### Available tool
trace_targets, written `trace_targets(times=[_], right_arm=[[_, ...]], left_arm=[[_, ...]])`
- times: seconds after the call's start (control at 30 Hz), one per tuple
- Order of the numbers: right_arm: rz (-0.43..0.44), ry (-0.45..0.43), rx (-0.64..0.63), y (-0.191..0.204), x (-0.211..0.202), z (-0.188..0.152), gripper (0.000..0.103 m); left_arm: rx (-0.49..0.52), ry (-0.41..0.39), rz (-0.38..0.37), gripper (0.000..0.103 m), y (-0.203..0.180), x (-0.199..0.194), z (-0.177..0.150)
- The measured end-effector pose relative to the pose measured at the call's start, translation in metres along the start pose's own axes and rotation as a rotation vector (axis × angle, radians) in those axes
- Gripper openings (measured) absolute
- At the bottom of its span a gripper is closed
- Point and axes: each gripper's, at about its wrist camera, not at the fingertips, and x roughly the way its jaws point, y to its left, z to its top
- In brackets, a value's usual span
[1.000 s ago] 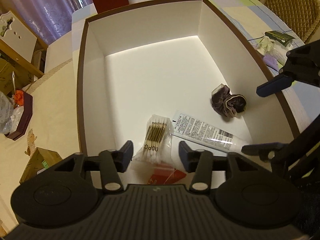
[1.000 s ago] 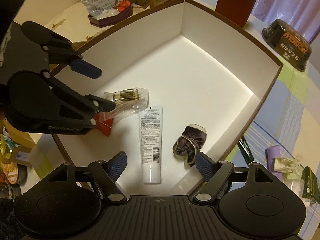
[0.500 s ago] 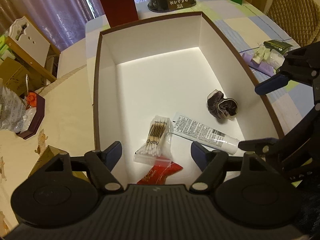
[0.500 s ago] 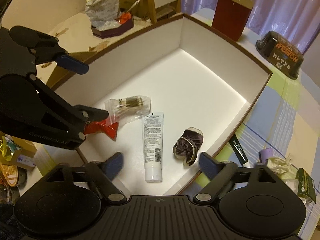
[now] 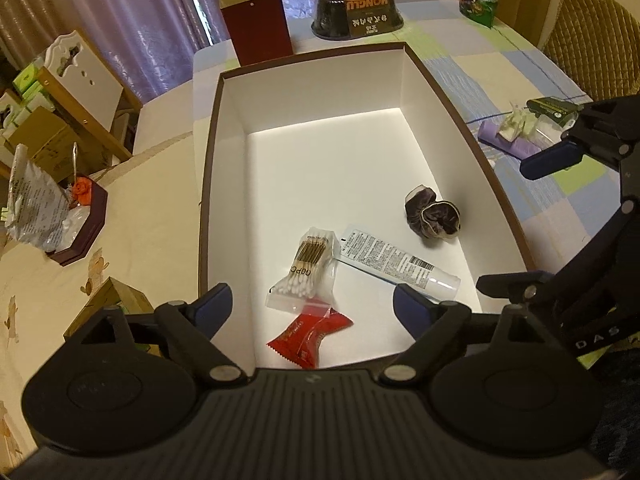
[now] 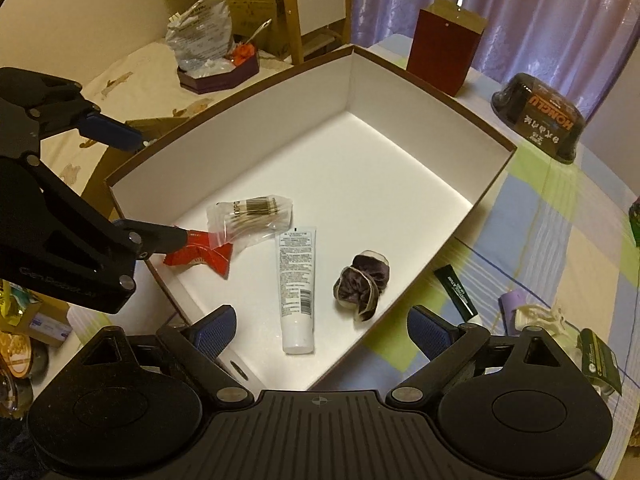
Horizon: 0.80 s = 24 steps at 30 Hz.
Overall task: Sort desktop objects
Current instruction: 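Withdraw both open tools upward from the box, then move both open tools away from the box toward the items on the table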
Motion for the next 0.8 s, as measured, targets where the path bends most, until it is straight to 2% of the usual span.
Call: trace_targets(times=[0.5, 0.8], right_arm=[[0.027, -0.036, -0.007, -0.007, -0.024, -0.025, 0.095], [0.051, -0.05, -0.029, -0.024, -0.033, -0.039, 0.095]], left_arm=[[-0.051, -0.016, 0.022, 0.089, -0.027, -0.028, -0.017], [-0.1, -0.002, 0.063, 0.091, -0.044, -0.036, -0.025]])
